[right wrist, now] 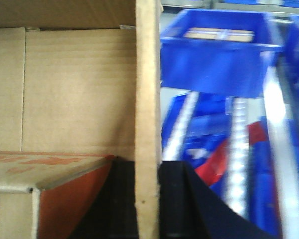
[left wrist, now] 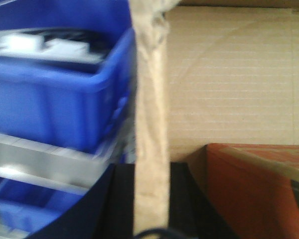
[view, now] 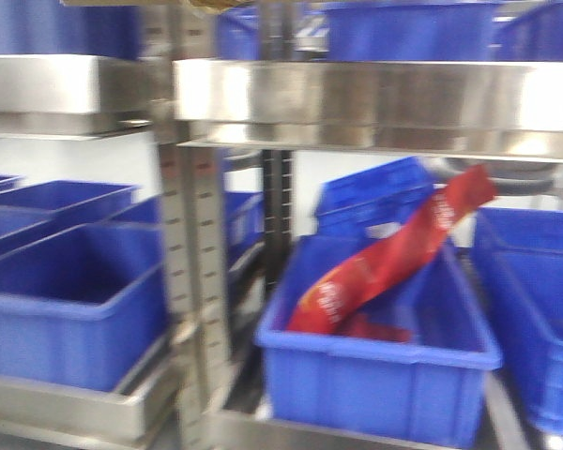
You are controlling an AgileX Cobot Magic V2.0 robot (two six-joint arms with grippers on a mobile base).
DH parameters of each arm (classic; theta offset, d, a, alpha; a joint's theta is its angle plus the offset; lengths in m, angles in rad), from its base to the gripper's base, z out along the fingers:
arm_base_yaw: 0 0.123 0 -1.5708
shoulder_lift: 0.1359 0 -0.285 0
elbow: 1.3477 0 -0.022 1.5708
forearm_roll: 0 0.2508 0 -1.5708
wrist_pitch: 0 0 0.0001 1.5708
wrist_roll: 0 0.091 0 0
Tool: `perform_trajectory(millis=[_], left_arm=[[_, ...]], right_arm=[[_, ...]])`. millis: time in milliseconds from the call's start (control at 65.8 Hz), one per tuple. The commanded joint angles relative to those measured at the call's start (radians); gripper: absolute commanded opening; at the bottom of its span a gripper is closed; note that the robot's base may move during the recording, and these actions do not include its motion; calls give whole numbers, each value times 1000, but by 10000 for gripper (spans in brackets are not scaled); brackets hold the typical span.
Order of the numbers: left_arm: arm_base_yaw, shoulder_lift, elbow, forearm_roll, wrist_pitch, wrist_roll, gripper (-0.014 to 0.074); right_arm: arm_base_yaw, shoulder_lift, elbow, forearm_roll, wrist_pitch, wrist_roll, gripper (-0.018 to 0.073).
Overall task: Stack two boxes on right shelf middle
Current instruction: 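Drive the base to the steel shelf holding the boxes aloft, then lower the stacked boxes onto the middle shelf with both grippers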
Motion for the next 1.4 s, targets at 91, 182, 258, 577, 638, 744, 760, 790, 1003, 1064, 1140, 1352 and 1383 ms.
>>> perform_trajectory(millis=[91,182,258,577,638,744,760,790,1003,1064,1140,1352,1383], left_arm=[[4,-16,-13,51,-21,-1,-111],[4,-16,-13,51,-21,-1,-111],[4,-16,-13,51,-21,-1,-111],[4,-16,-13,51,-21,-1,-111],[4,-16,-13,51,-21,-1,-111],[4,-16,-13,51,-21,-1,-111],[4,-16,-13,51,-21,-1,-111],[4,-16,-13,51,-21,-1,-111],[4,-16,-13,51,-21,-1,-111],[4,-16,-13,51,-21,-1,-111],[4,-16,-13,51,-21,-1,-111],[4,-15,-13,51,-21,-1,-111],[4,-15,-13,51,-23,-1,-111]], right_arm=[[-4,-20,-14,-42,-46,-2,-153],[-4,-20,-14,-42,-46,-2,-153],[-4,-20,-14,-42,-46,-2,-153],[-4,-20,-14,-42,-46,-2,-153],[-4,-20,-14,-42,-46,-2,-153],[-4,-20,-14,-42,-46,-2,-153],[-4,-20,-14,-42,-46,-2,-153],[-4,-20,-14,-42,-46,-2,-153],[-4,-20,-14,-42,-46,-2,-153],[-4,-20,-14,-42,-46,-2,-153],[-4,-20,-14,-42,-46,-2,-153],[-4,-20,-14,-42,-46,-2,-153],[-4,-18,-14,-42,-46,-2,-153]])
